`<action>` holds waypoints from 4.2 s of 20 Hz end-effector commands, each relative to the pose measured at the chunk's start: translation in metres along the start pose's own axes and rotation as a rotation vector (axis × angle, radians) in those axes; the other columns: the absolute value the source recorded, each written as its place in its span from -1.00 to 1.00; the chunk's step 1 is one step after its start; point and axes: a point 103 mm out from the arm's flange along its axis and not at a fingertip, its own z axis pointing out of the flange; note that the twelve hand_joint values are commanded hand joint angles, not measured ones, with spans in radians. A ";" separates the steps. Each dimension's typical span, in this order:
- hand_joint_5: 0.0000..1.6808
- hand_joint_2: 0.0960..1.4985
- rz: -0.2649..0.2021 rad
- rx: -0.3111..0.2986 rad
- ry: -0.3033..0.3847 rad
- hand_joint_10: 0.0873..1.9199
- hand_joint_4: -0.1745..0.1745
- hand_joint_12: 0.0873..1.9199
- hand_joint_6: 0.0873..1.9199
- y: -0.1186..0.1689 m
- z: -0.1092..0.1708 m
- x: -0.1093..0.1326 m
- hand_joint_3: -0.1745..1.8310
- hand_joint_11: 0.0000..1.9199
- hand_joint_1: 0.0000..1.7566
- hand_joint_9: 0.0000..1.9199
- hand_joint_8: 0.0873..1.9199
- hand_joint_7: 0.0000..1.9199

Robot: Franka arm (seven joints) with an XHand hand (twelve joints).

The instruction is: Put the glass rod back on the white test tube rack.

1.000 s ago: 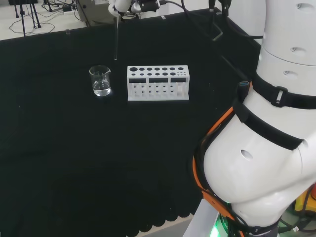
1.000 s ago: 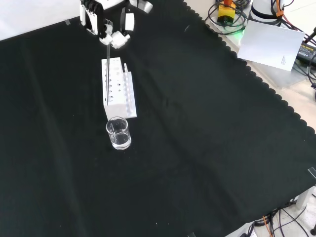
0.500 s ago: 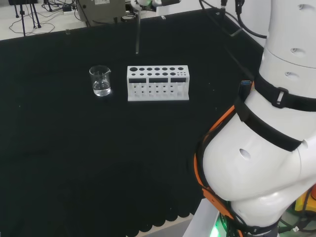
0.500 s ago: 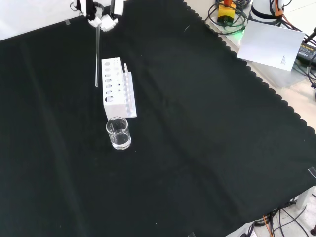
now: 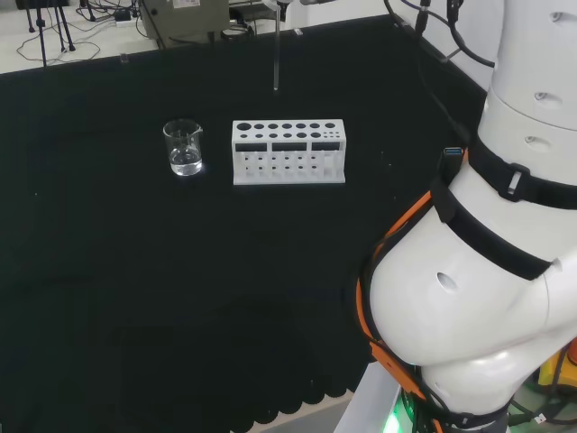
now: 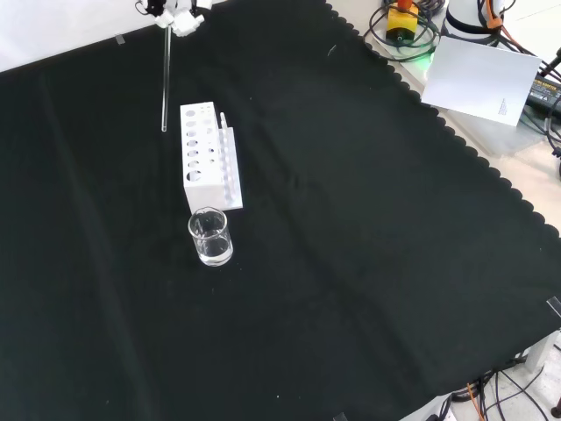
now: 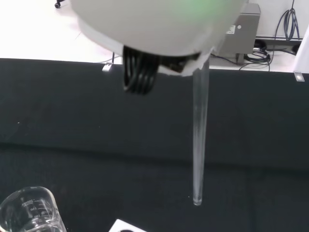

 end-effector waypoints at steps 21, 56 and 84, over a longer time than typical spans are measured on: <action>0.63 -0.48 -0.012 -0.028 0.015 -0.36 -1.00 -0.26 -0.40 -0.035 -0.016 -0.003 0.12 0.31 0.40 0.90 -0.14 0.69; 0.63 -0.48 -0.053 0.050 0.066 -0.36 -1.00 -0.26 -0.39 -0.018 0.033 0.011 0.13 0.31 0.40 0.90 -0.14 0.70; 0.63 -0.48 -0.058 0.086 0.082 -0.36 -1.00 -0.26 -0.39 -0.018 0.063 0.006 0.13 0.31 0.40 0.90 -0.14 0.70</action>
